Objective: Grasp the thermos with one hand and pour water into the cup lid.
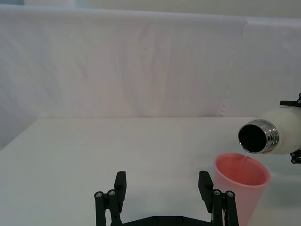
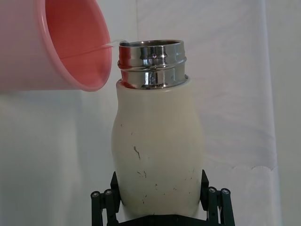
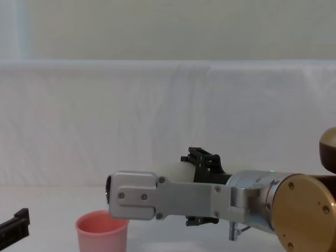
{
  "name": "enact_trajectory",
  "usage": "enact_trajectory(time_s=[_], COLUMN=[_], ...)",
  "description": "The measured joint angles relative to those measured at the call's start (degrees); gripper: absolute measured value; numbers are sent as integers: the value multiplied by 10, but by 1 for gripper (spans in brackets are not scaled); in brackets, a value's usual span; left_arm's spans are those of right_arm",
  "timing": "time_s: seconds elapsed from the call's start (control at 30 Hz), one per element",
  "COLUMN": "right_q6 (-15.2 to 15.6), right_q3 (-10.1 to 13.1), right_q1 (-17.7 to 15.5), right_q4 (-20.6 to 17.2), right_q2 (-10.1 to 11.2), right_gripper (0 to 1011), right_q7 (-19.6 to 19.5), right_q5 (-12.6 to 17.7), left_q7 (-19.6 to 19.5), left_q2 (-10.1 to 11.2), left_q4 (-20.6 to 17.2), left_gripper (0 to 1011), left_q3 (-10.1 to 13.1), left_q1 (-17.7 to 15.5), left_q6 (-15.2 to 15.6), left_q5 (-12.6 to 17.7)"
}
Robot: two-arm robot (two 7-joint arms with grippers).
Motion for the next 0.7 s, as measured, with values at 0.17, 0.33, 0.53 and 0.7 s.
enact_trajectory(time_s=[0.17, 0.33, 0.53, 0.7], right_q6=[1, 1, 2, 3], right_q3=[-1, -2, -4, -6], right_q1=[1, 2, 4, 6], right_q4=[0, 0, 1, 2], right_q2=[0, 0, 0, 0], right_gripper=[958, 958, 958, 958], right_q7=[1, 2, 3, 3], right_q5=[-2, -3, -6, -9], left_q7=[0, 0, 0, 0], left_q2=[0, 0, 0, 0], left_q4=[0, 0, 0, 0], left_gripper=[1001, 1001, 1001, 1001], left_q3=[0, 0, 0, 0], left_q1=[0, 0, 0, 0], left_q6=[0, 0, 0, 0], left_q5=[0, 0, 0, 0])
